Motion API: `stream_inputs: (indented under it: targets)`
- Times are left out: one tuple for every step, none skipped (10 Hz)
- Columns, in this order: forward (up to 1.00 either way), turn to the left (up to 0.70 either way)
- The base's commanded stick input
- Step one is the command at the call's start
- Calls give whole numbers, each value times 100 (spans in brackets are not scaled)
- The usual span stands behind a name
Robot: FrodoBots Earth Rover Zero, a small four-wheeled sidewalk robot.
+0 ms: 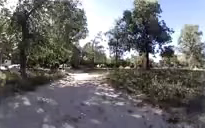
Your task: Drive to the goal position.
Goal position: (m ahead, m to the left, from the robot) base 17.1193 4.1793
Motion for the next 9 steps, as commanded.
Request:
stream_inputs:
  targets:
    - [85,0]
    - [85,0]
    - [85,0]
    - [85,4]
    - [85,30]
    - [85,34]
    - [85,34]
    - [85,12]
    - [85,0]
